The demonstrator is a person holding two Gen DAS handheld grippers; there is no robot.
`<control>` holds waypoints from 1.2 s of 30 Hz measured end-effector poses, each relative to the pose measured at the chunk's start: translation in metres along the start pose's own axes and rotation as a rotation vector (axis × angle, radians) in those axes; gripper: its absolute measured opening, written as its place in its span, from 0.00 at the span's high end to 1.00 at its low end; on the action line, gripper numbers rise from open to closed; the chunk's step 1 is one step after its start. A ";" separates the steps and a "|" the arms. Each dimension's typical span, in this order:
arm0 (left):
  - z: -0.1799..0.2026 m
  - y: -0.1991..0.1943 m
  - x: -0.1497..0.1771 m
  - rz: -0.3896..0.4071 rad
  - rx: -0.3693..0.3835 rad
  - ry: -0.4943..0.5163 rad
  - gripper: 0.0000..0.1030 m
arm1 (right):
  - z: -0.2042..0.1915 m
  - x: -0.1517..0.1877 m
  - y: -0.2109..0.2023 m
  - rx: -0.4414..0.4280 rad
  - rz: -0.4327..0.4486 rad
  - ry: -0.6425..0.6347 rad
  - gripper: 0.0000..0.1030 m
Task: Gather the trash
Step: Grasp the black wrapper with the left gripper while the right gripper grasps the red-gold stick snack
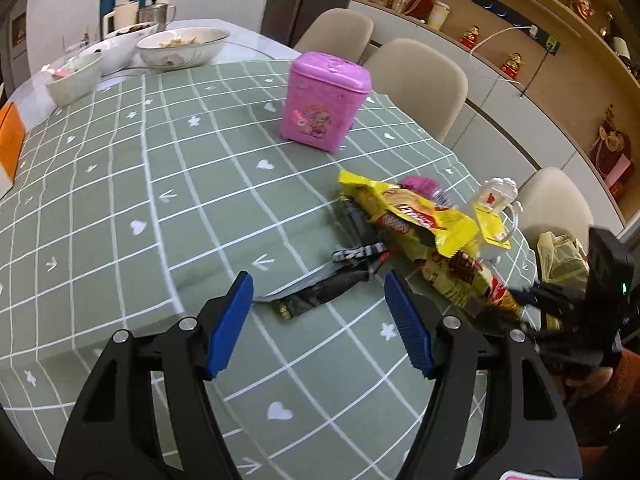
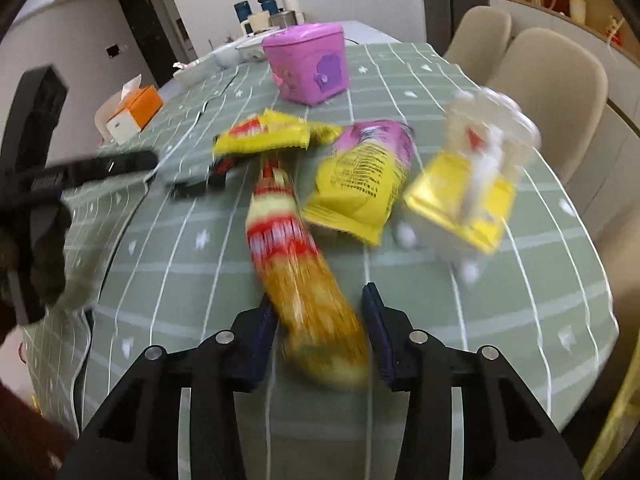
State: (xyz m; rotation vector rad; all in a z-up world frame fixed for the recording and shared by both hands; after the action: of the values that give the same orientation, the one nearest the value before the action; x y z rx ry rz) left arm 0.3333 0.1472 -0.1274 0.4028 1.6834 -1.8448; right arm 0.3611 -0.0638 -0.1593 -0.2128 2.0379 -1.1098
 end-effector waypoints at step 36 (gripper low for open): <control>0.038 0.047 -0.004 -0.108 -0.045 0.195 0.44 | 0.010 -0.003 -0.086 0.060 0.181 0.084 0.84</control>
State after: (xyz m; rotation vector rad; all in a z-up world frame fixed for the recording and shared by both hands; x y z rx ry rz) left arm 0.3717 0.1106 -0.1568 0.4948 1.9072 -1.8918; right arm 0.3522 -0.1204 -0.0941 0.0490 2.0484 -1.0805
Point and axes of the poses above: each gripper's, at about its wrist camera, not at the fingertips, and y roughly the way its jaws point, z to its right, x to its underside, the point moved 7 cm from there along y, roughly the way its jaws point, and after that the axes turned 8 degrees about -x, right-handed, at the moved point
